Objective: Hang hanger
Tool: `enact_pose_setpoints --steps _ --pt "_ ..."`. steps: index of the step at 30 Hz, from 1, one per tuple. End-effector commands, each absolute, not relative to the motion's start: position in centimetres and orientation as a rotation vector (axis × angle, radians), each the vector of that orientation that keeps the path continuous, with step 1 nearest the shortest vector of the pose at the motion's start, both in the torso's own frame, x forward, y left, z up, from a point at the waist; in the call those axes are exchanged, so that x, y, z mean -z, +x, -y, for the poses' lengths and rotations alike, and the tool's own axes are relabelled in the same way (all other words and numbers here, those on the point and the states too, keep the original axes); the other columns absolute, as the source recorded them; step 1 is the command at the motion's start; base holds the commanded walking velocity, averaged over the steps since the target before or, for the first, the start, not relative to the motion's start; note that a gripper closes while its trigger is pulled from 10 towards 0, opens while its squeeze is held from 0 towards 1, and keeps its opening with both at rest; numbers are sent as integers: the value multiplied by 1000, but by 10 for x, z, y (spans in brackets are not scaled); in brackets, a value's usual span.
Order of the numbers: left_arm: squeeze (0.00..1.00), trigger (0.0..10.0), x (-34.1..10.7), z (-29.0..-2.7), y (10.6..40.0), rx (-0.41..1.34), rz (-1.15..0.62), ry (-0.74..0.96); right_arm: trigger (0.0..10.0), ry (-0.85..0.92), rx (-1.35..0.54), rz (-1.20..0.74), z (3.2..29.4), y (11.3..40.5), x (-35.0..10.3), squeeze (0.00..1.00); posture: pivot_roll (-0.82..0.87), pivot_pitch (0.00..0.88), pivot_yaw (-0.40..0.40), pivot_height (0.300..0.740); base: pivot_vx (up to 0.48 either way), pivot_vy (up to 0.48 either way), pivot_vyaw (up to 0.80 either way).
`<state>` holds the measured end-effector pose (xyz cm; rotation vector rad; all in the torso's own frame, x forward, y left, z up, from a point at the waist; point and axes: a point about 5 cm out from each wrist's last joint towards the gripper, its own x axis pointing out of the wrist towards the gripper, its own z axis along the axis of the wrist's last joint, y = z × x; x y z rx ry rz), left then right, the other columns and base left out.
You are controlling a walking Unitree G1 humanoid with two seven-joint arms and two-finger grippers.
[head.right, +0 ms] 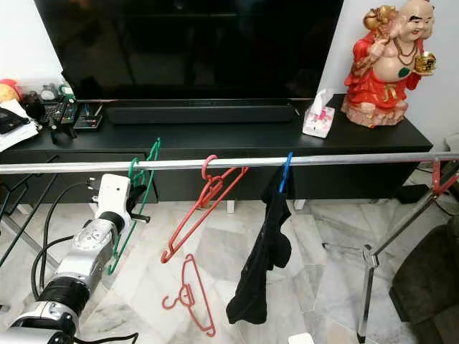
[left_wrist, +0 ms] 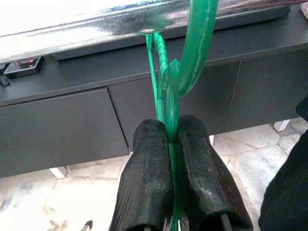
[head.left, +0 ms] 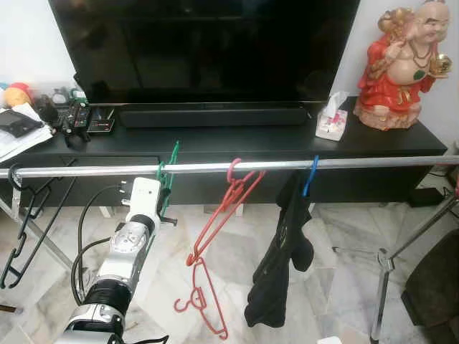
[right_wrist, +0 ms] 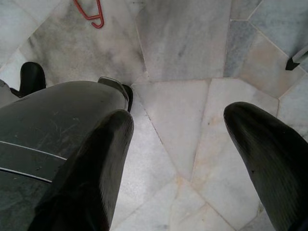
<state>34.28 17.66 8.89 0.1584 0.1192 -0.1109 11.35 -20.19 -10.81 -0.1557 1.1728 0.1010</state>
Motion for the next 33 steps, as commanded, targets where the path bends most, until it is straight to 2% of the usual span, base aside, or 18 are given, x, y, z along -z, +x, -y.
enact_pose_setpoints --steps 1,32,33 --pt "0 10000 -83 -171 341 128 -150 172 10000 -149 -106 -1176 200 112 109 0 -70 0 -30 740 0 0 0" --pt "0 10000 -81 -170 340 134 -156 177 10000 -147 -104 -1176 200 112 109 0 -68 0 -31 740 0 0 0" --pt "0 10000 -81 -189 337 -30 -154 154 10000 -148 -103 -1177 200 112 109 0 -66 0 -35 740 0 0 0"
